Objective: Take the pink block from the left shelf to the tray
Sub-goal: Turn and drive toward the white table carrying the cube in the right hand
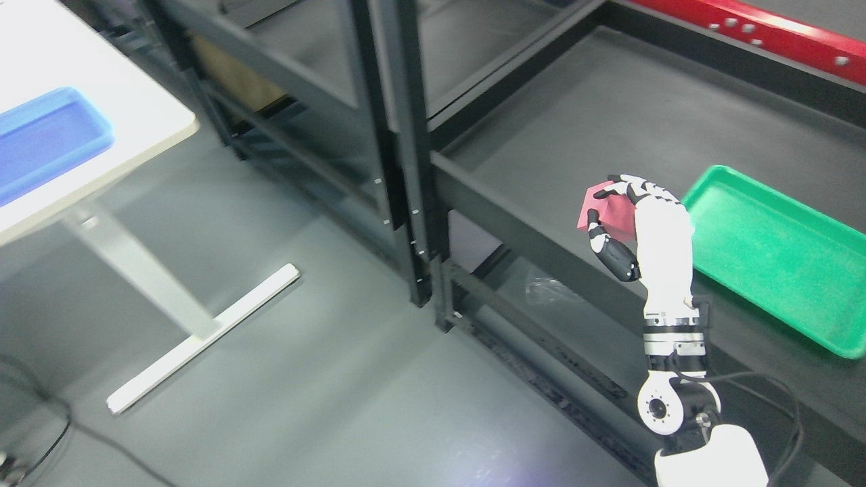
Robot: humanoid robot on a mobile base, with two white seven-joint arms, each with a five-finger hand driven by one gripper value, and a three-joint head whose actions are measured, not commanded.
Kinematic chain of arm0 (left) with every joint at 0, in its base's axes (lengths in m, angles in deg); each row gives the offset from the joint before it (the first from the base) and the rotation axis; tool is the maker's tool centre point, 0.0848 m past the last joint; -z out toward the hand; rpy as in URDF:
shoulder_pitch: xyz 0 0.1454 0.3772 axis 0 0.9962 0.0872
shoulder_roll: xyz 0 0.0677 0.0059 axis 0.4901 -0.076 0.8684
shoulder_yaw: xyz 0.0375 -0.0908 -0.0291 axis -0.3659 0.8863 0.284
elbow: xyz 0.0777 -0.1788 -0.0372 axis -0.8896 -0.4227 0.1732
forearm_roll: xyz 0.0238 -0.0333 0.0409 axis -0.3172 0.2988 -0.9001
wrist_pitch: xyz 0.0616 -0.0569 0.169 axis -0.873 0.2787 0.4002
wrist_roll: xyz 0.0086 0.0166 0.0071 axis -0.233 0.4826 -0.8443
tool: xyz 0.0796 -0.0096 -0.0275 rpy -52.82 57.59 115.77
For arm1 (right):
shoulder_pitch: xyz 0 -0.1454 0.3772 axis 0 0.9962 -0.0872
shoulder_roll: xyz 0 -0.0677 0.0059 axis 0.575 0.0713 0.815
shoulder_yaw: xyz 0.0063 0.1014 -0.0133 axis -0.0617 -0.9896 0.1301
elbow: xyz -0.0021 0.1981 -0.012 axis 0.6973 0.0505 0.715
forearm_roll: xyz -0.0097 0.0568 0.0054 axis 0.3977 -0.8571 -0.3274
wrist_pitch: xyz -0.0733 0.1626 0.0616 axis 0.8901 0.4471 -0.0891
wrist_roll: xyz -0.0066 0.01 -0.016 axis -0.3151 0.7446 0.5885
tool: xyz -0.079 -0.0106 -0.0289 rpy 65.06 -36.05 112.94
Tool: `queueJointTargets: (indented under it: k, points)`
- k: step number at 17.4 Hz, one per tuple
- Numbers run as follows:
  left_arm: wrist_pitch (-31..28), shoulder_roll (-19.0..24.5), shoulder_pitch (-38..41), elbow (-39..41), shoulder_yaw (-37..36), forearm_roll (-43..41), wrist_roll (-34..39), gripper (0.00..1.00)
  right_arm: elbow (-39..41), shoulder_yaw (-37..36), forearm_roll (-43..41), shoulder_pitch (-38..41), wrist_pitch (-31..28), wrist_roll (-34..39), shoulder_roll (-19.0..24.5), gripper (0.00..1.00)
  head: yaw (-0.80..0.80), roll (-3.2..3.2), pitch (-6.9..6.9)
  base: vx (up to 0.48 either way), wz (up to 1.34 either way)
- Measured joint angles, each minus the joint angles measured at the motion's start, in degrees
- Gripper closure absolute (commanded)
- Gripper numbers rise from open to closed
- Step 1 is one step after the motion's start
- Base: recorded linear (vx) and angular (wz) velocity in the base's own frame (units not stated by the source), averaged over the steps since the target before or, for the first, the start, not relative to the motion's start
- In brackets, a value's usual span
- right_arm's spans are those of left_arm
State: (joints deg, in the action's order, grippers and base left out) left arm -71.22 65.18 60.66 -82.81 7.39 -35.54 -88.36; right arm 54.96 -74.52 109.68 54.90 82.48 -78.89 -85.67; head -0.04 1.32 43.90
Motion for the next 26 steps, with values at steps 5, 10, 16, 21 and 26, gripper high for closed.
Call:
queueJointTargets:
  k: [5,10,16,21,26]
  points:
    - [0.0,0.0,0.0,0.0,0.0,0.0,0.0,0.00,0.1,0.5,-0.1,0.0,-0.1,0.0,0.0,0.96,0.00,0.00,0.00,-0.163,0.60]
    - [0.0,0.0,0.0,0.0,0.0,0.0,0.0,0.00,0.1,1.0,-0.1,0.0,-0.4,0.3,0.0,0.96,0.00,0.00,0.01,-0.119,0.54]
    - [0.0,0.0,0.0,0.0,0.0,0.0,0.0,0.00,0.1,1.5,-0.2,0.0,-0.5,0.5,0.0,0.96,0.00,0.00,0.02,-0.070,0.53]
    - [0.0,0.0,0.0,0.0,0.0,0.0,0.0,0.00,0.1,1.7,-0.2,0.0,-0.5,0.5,0.0,0.96,0.00,0.00,0.01,0.001,0.45]
    - [0.0,0.0,0.0,0.0,0.0,0.0,0.0,0.00,0.2,2.0,-0.2,0.0,-0.6,0.6,0.0,0.96,0.00,0.00,0.02,0.080,0.36]
